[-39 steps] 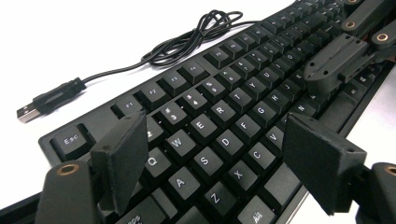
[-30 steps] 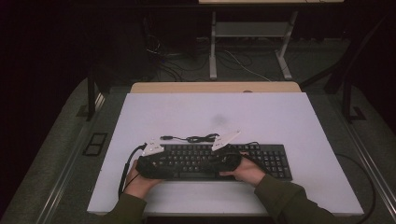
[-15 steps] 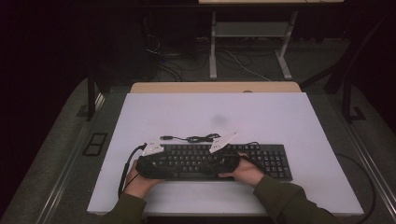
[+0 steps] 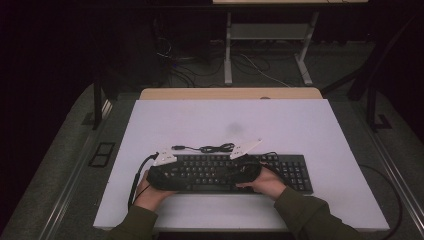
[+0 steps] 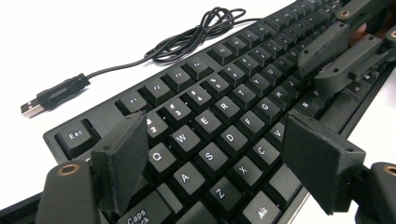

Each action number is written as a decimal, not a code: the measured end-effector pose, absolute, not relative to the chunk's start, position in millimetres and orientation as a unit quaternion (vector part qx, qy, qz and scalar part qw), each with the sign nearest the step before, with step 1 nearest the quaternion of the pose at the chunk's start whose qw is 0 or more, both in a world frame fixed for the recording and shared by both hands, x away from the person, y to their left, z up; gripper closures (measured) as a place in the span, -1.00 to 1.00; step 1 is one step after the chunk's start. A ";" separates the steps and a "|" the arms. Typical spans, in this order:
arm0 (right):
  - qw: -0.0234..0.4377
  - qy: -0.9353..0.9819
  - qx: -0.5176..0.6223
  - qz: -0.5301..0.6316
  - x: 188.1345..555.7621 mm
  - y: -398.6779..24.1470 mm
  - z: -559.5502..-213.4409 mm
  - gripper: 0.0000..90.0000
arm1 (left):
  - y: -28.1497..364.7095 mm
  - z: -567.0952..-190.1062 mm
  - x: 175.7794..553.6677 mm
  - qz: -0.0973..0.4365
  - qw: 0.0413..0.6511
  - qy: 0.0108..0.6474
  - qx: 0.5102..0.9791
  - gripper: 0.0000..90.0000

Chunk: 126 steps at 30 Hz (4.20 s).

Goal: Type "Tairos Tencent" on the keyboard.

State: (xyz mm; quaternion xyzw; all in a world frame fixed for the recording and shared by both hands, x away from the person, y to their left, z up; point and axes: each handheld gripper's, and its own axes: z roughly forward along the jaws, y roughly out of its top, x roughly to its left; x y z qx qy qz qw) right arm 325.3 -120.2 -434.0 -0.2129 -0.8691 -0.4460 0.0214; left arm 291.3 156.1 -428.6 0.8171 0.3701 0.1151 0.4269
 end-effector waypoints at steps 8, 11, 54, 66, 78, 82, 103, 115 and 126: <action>0.013 -0.860 -0.240 -0.451 325.1 -133.4 -432.8 0.05 | 147.9 -428.3 298.3 0.105 0.434 0.356 0.821 -0.29; 0.005 -0.855 -0.252 -0.452 324.9 -140.5 -433.5 -0.07 | 143.7 -429.0 301.7 0.098 0.436 0.351 0.823 -0.14; -0.050 -0.833 -0.318 -0.451 317.1 -181.6 -433.6 -0.36 | 112.2 -435.5 326.9 0.060 0.414 0.306 0.855 0.96; -0.051 -0.824 -0.324 -0.461 319.8 -188.8 -433.9 -0.39 | 117.3 -428.3 325.9 0.067 0.447 0.313 0.835 0.34; -0.056 -0.818 -0.331 -0.467 321.0 -191.3 -433.6 -0.43 | 115.4 -421.7 321.5 0.105 0.429 0.337 0.832 -0.67; -0.058 -0.815 -0.335 -0.469 320.2 -193.1 -433.2 -0.49 | 116.1 -420.3 320.4 0.119 0.419 0.340 0.834 -0.73; -0.105 -0.781 -0.376 -0.488 303.7 -245.8 -429.4 -0.58 | 150.3 -413.9 303.6 0.148 0.418 0.345 0.827 -0.70; -0.125 -0.784 -0.378 -0.477 285.0 -279.1 -433.5 -0.59 | 176.2 -415.2 291.1 0.153 0.424 0.362 0.816 -0.70; -0.128 -0.783 -0.384 -0.473 270.0 -306.1 -440.9 -0.60 | 187.5 -422.0 284.3 0.145 0.435 0.362 0.812 -0.70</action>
